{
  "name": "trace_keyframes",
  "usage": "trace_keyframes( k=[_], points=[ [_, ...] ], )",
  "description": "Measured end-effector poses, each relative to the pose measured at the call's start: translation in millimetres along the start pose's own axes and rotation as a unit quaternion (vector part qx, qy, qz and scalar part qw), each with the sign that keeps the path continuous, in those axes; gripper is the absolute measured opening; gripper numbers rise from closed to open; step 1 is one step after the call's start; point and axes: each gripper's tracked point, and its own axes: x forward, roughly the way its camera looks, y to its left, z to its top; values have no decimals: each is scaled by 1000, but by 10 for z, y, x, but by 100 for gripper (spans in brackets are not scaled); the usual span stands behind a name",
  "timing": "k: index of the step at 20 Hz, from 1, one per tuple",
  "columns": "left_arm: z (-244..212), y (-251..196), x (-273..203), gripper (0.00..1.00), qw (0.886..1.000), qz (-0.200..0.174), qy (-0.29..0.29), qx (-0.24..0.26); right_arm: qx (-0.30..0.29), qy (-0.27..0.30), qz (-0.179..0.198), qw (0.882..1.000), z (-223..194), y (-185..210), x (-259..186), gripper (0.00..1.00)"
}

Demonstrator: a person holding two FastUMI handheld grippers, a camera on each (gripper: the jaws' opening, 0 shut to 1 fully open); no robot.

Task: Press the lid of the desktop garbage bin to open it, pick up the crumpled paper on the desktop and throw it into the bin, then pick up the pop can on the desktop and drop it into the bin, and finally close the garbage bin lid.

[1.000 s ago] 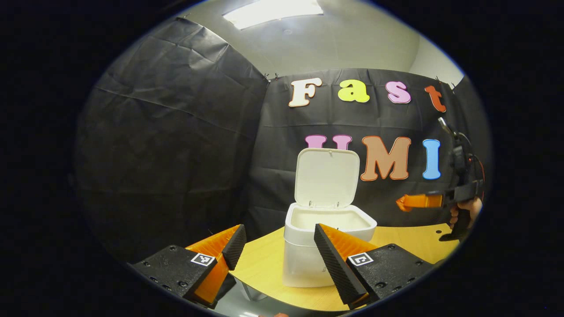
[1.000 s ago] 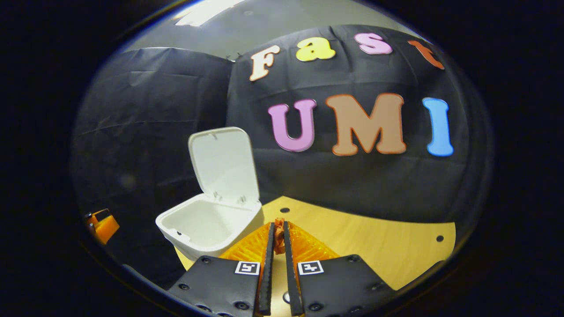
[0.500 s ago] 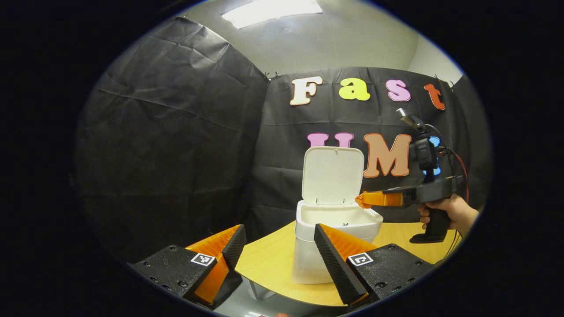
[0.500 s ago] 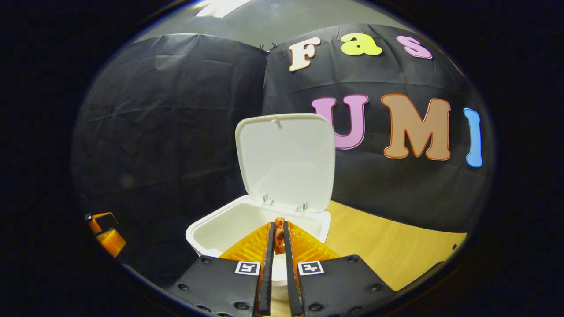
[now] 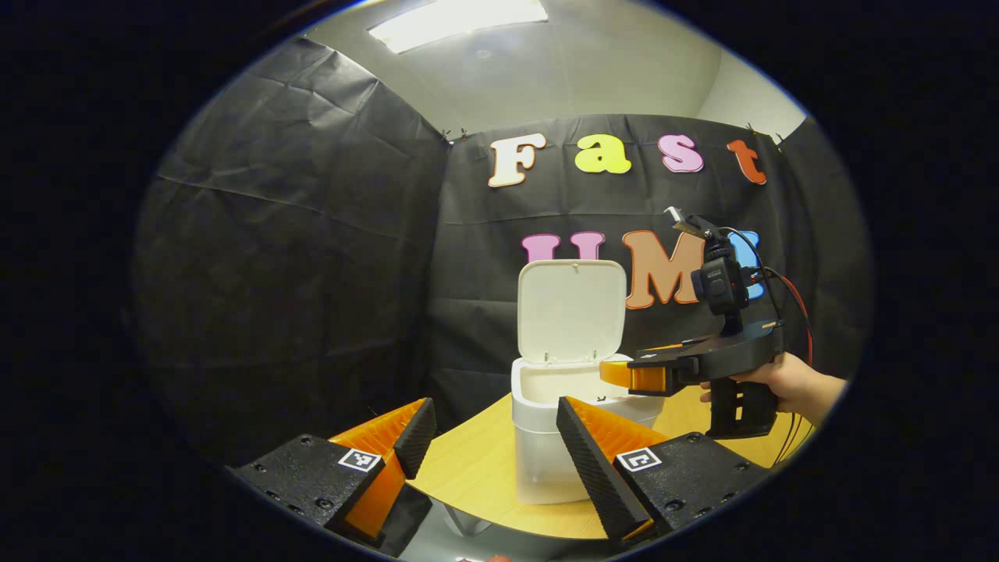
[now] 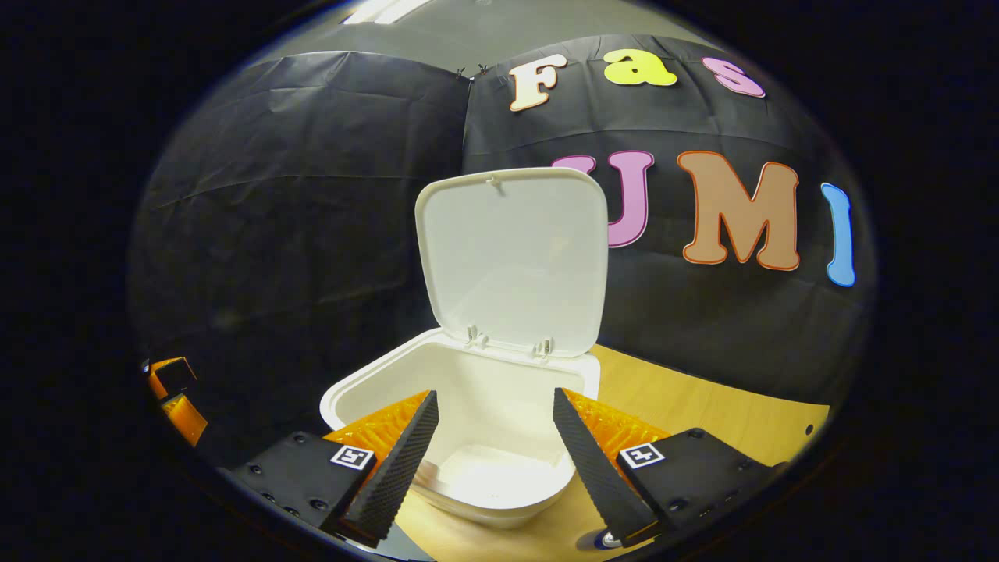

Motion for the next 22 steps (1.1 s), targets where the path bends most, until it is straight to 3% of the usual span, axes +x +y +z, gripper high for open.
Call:
trace_keyframes(
  k=[6,11,14,17,22],
  points=[
    [9,-771,237,93,994,-112,-4,-3,7,-35,-80,996,180,-634,-446,98],
    [-117,-1697,329,93,972,-234,6,-8,44,-42,-190,980,-13,-1449,-1094,100],
    [-292,-2271,368,94,952,-304,23,-21,77,-51,-265,960,-209,-1913,-1603,98],
    [-626,-2716,435,94,933,-353,59,-40,108,-54,-344,931,-453,-2260,-2127,98],
    [-1388,-3073,711,94,923,-367,114,0,164,-61,-412,894,-782,-2314,-2798,97]
  ],
)
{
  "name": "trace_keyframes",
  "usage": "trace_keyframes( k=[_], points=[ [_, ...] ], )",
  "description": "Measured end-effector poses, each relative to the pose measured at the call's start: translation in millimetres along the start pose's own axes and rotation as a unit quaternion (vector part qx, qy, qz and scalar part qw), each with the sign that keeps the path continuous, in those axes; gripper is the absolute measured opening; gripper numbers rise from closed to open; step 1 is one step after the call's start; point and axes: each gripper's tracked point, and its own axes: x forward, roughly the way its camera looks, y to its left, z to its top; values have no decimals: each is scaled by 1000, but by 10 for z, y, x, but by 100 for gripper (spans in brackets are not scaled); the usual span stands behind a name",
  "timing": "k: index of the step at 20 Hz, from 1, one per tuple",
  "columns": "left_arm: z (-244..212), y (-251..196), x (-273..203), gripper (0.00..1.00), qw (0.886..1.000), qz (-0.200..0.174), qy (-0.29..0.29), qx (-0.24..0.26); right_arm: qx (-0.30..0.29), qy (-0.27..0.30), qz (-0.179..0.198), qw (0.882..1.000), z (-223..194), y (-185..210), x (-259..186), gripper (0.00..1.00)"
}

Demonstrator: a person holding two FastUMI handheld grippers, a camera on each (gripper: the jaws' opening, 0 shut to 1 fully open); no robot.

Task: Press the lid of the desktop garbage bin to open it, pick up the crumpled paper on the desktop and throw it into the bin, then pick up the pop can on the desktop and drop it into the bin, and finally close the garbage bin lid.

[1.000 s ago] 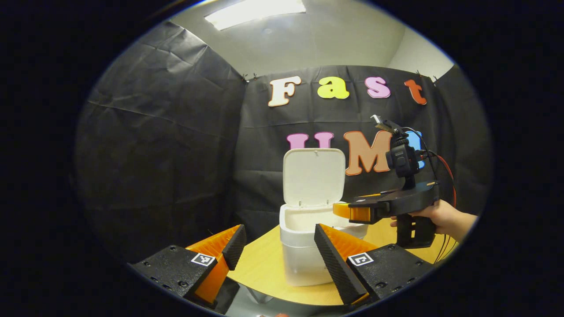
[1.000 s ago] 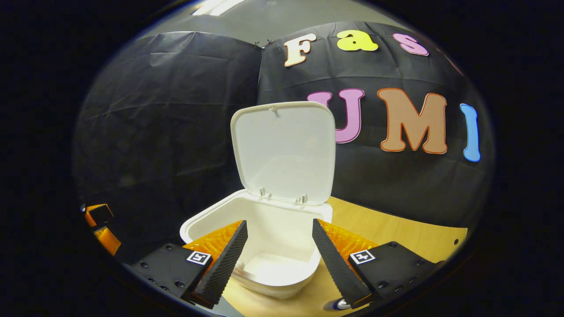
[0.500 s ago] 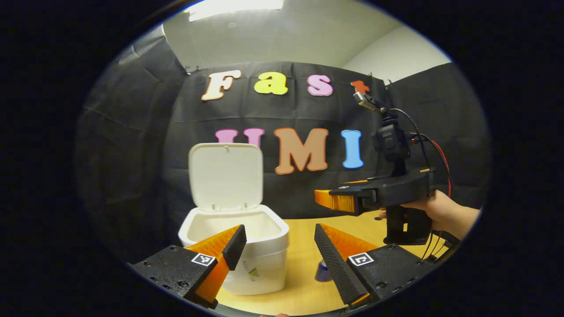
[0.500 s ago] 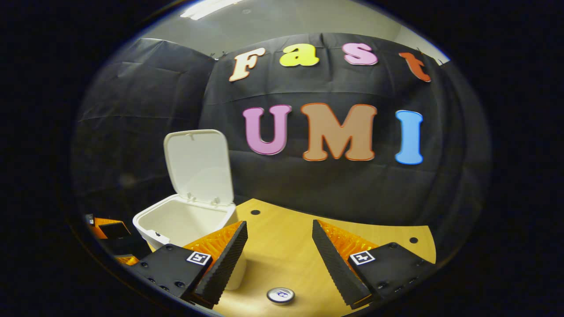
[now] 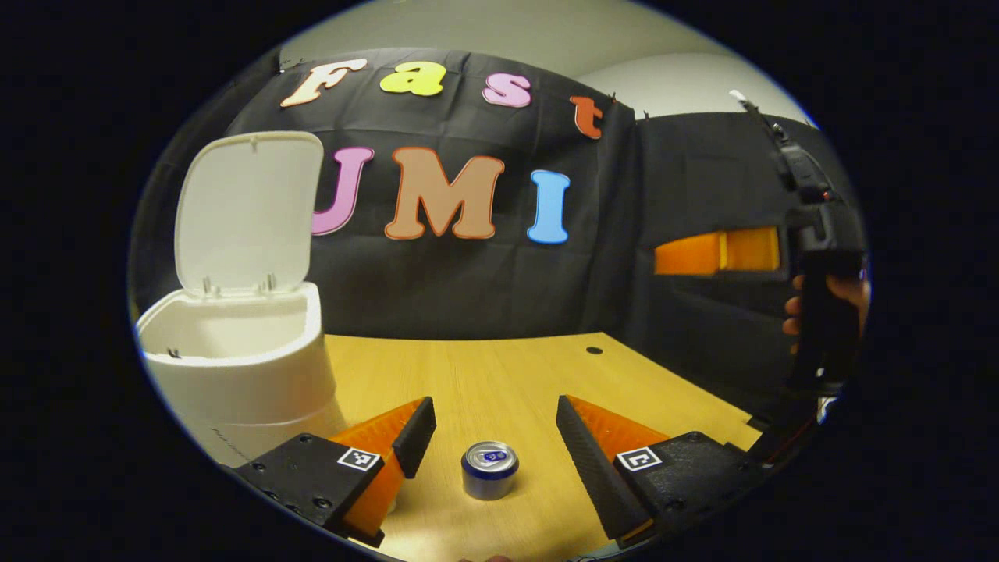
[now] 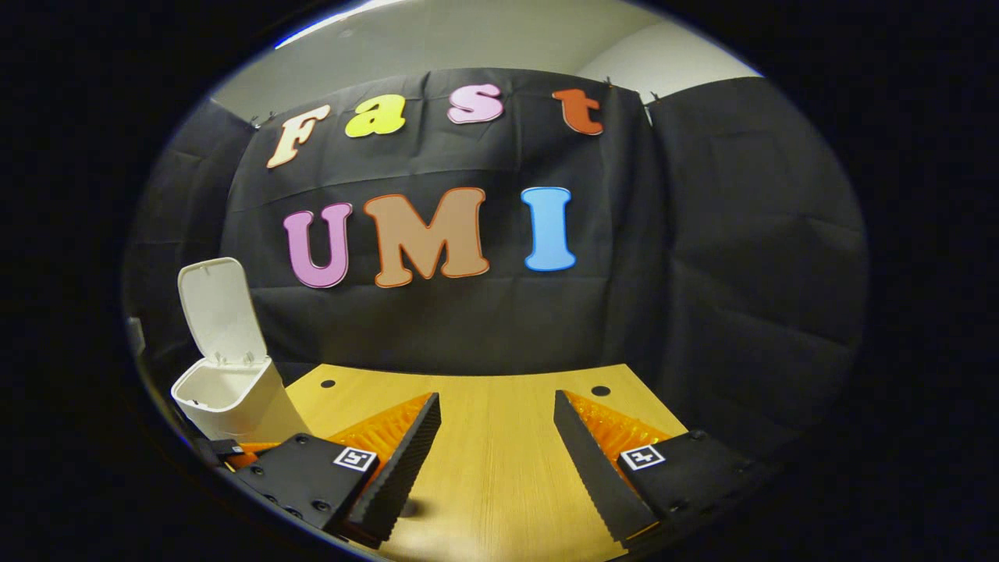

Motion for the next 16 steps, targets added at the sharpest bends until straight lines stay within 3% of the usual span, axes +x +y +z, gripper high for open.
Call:
trace_keyframes(
  k=[2,8,14,16],
  points=[
    [-301,16,174,94,999,-3,29,15,17,3,-17,1000,-60,-113,-172,96],
    [-843,14,489,94,996,-4,82,-21,16,9,-68,997,-231,-446,-449,96],
    [-1219,61,611,93,992,7,123,-38,24,23,-81,996,-443,-503,-525,96],
    [-1314,17,601,81,990,8,135,-31,20,21,-88,996,-440,-489,-502,96]
  ],
)
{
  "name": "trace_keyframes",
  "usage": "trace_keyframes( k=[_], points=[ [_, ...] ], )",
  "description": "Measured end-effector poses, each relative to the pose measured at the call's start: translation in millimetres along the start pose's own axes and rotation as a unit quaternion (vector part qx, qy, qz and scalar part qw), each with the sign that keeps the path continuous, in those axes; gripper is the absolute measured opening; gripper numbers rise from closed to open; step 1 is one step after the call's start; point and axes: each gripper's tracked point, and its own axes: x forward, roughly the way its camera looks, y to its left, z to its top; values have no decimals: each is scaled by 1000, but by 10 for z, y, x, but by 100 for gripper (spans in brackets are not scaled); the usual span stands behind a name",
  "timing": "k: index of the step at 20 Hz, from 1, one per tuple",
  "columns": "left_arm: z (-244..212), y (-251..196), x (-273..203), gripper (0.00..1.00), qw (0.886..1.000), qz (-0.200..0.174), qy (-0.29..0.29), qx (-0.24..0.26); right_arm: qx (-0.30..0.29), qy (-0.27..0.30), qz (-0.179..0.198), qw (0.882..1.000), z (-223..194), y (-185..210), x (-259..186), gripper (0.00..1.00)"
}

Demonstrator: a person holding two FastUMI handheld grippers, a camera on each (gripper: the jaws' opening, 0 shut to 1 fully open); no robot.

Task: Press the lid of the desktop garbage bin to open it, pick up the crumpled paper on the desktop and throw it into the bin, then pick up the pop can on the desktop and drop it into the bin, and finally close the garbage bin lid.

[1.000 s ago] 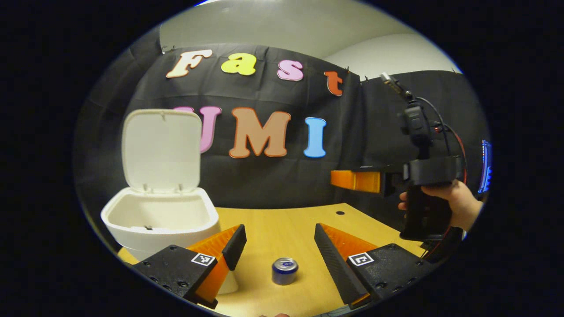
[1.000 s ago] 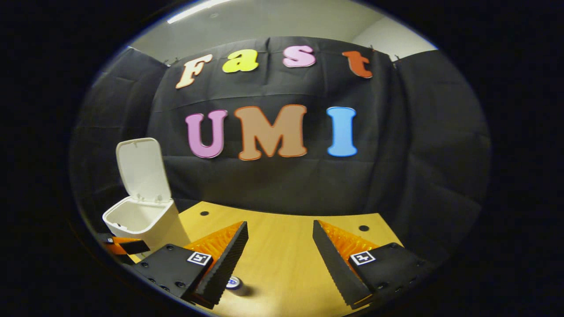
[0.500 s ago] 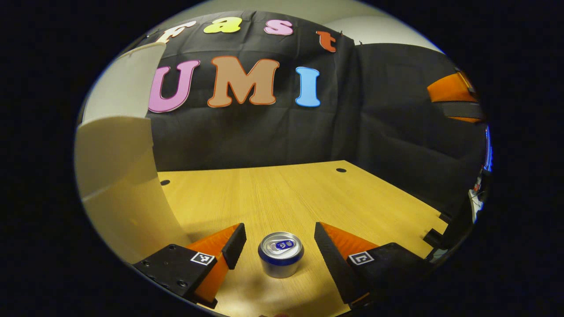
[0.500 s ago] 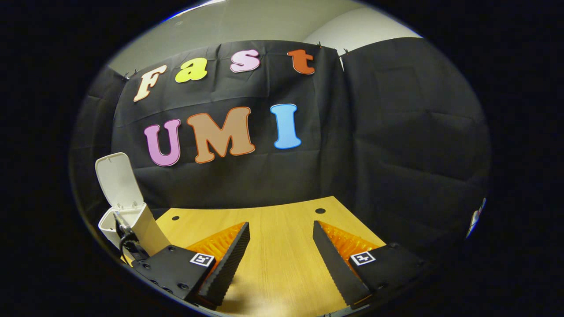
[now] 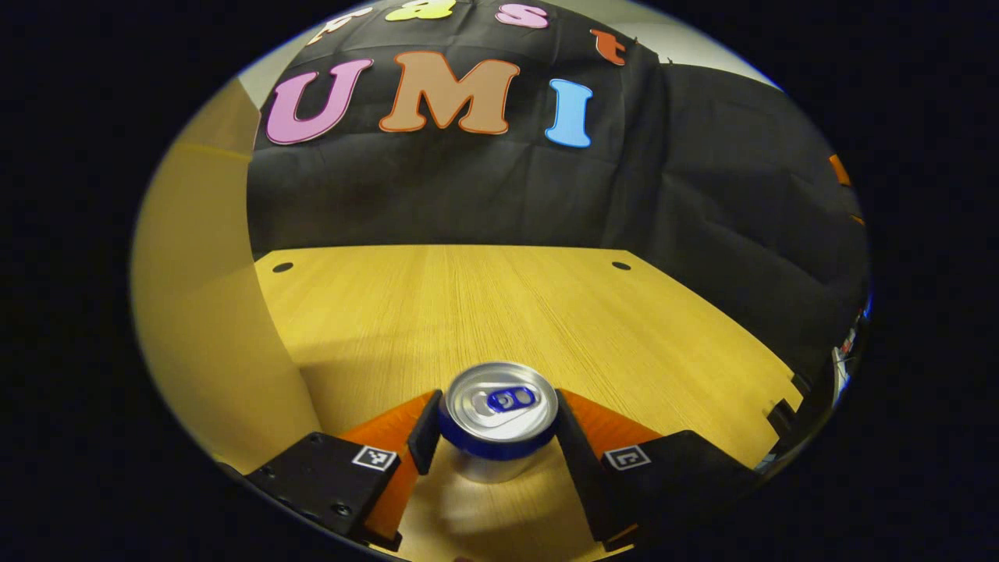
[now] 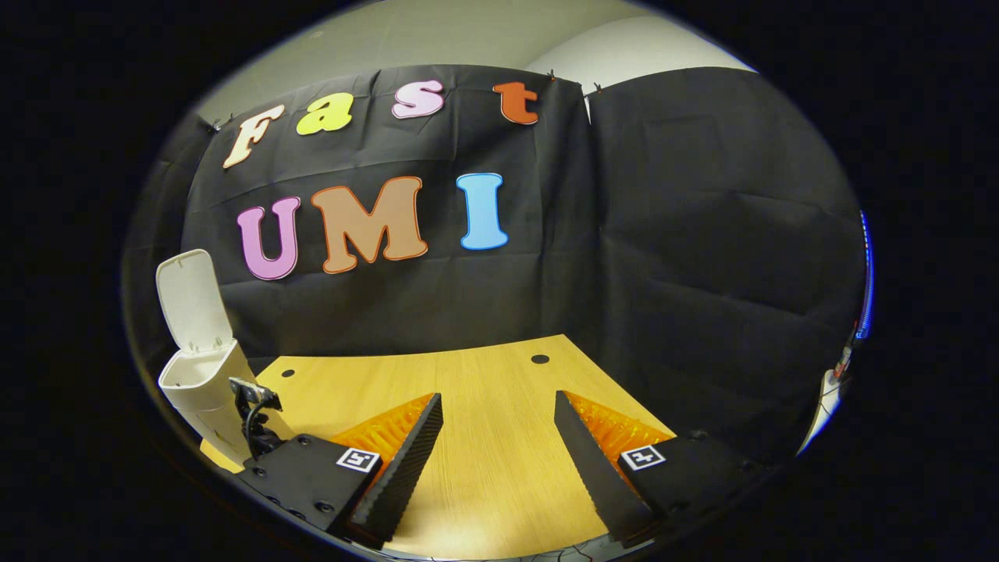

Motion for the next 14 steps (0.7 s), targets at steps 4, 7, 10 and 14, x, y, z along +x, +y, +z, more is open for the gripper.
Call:
trace_keyframes(
  k=[4,7,10,14],
  points=[
    [34,-10,-27,79,1000,-2,-2,8,5,0,-1,1000,-6,-43,-19,96],
    [276,-23,-171,79,1000,5,-18,4,-3,3,8,1000,-14,-48,-6,96],
    [764,16,-374,79,998,28,-55,-7,-8,8,42,999,-20,-36,10,96],
    [1445,8,-794,78,990,76,-115,-25,-30,30,115,993,-134,72,120,96]
  ],
)
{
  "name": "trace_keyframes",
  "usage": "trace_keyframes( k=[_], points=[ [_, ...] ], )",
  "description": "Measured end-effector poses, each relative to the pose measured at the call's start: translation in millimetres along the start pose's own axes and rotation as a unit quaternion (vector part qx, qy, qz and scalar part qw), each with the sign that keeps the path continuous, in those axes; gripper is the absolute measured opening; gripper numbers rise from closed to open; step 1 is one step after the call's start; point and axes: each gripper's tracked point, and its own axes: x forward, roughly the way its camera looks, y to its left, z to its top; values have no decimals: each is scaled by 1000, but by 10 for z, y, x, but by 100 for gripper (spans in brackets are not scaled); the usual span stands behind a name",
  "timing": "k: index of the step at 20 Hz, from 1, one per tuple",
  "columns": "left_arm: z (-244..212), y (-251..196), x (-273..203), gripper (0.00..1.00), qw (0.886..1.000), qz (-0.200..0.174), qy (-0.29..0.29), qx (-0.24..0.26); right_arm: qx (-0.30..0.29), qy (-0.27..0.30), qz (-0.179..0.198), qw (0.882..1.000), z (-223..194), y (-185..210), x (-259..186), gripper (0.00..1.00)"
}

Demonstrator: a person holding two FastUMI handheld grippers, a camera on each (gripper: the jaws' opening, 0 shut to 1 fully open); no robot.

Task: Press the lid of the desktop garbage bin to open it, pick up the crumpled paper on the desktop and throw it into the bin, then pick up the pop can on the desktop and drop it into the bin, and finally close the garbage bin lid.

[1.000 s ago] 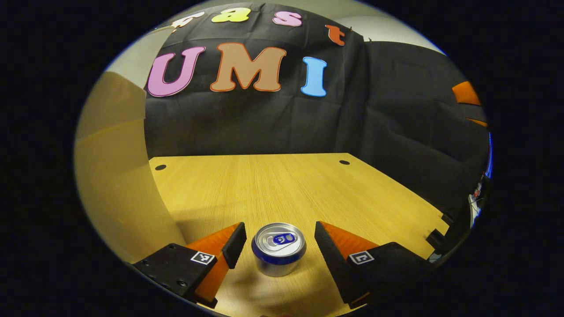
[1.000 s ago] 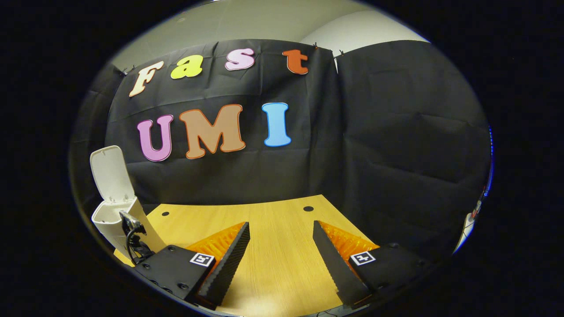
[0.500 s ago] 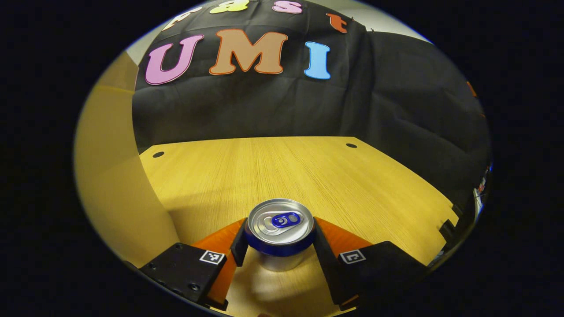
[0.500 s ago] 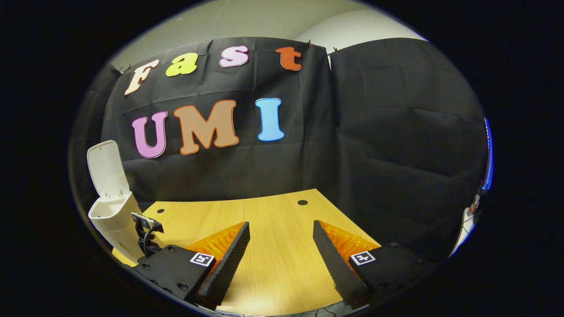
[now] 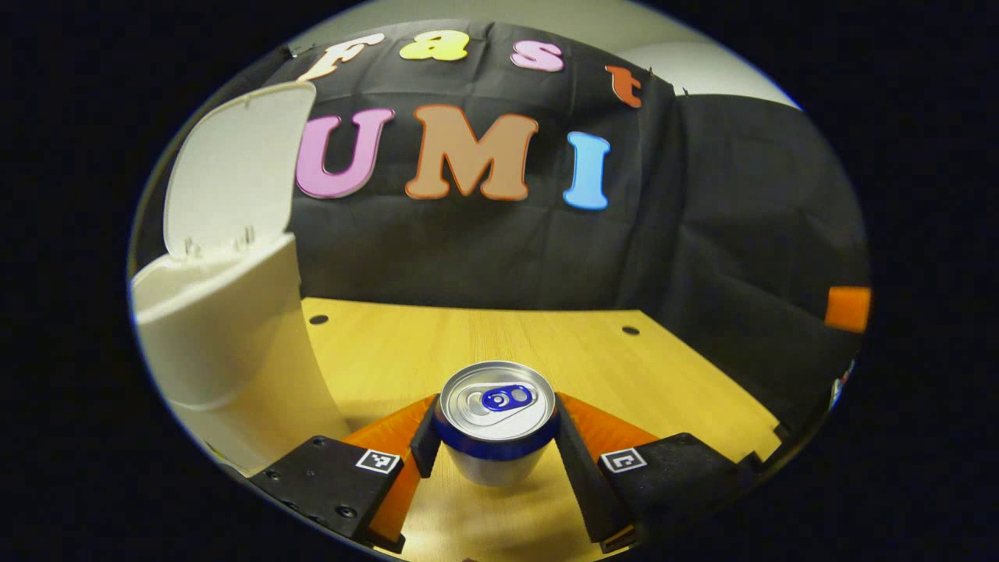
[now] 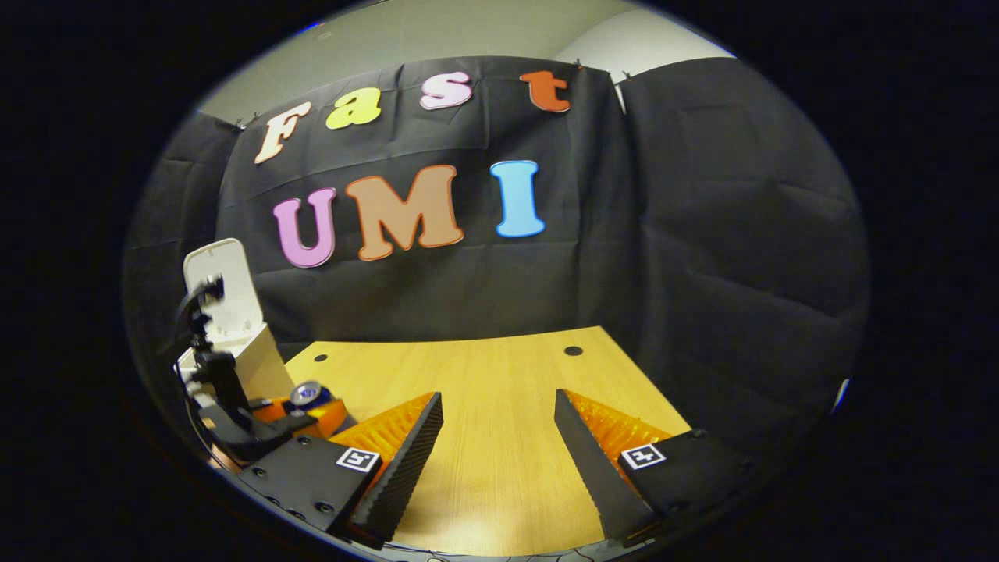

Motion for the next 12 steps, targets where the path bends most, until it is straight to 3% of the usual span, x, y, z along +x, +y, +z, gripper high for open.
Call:
trace_keyframes(
  k=[5,7,12],
  points=[
    [953,23,-318,77,995,72,-73,17,-21,13,88,996,-21,109,149,96],
    [1195,212,-453,77,989,119,-80,33,-22,24,127,991,-88,136,149,96],
    [1624,778,-843,77,975,197,-100,22,-22,37,174,984,-193,155,125,97]
  ],
)
